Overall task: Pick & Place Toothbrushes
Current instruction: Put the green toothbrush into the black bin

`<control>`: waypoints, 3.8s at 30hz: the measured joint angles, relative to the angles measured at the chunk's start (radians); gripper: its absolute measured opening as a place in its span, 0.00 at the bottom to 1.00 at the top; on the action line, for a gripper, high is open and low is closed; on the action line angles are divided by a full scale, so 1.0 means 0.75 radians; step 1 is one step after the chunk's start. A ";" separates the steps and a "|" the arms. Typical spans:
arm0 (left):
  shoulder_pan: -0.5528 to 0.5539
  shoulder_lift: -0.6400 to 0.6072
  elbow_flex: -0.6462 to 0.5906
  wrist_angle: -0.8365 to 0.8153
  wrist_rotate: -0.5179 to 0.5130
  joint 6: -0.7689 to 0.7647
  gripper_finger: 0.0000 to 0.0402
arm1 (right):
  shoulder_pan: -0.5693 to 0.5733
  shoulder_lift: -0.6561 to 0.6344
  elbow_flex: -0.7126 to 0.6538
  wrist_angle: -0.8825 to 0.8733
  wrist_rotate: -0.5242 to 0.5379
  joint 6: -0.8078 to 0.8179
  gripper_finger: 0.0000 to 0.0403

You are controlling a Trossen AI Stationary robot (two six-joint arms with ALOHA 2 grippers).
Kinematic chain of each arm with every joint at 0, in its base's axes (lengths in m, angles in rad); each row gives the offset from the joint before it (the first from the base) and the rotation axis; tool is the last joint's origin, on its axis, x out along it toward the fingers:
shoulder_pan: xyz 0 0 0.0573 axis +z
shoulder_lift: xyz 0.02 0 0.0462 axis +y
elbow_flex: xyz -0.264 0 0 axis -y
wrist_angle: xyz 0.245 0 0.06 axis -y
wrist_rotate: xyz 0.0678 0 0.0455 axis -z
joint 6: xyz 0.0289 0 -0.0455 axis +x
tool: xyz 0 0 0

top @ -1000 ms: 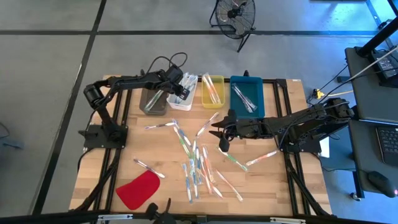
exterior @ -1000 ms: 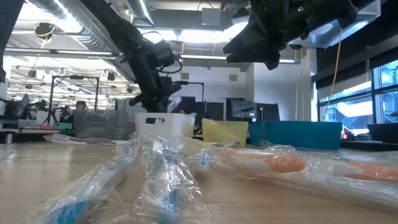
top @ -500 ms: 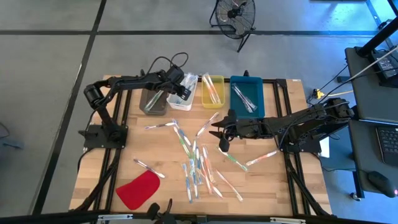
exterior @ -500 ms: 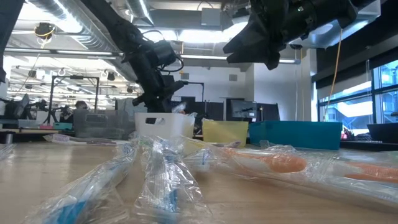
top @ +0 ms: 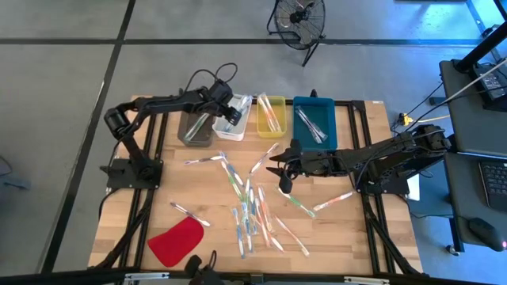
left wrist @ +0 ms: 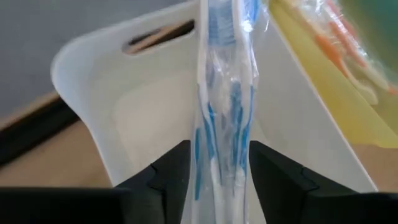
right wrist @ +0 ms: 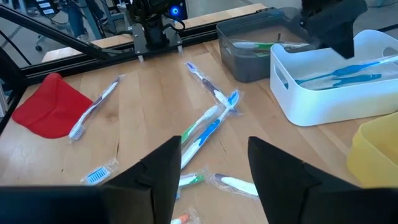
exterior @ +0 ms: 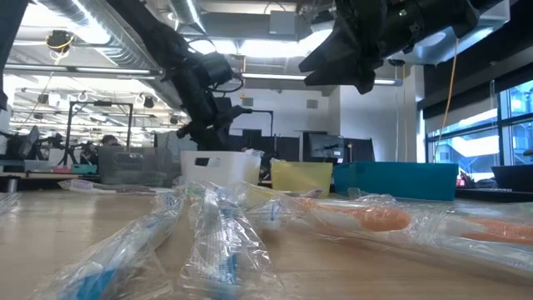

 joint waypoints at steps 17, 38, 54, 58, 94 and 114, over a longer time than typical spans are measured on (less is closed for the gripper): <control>-0.116 -0.279 -0.092 -0.061 0.004 0.143 0.35 | 0.000 0.000 0.000 -0.053 -0.143 -0.010 0.33; -0.641 -0.389 -0.339 0.001 -0.171 -0.033 0.34 | 0.061 0.000 0.001 -0.429 -0.283 0.095 0.21; -0.946 -0.389 -0.339 -0.078 -0.193 -0.200 0.33 | 0.225 0.000 0.082 -0.746 -0.258 0.235 0.12; -1.022 -0.389 -0.339 -0.119 -0.206 -0.232 0.34 | 0.248 0.000 0.193 -0.935 -0.194 0.235 0.11; -1.195 -0.387 -0.339 -0.105 -0.356 -0.255 0.32 | 0.448 0.165 0.239 -1.205 -0.377 0.584 0.28; -1.194 -0.387 -0.339 -0.100 -0.357 -0.265 0.32 | 0.463 0.437 0.241 -1.173 -0.409 0.846 0.50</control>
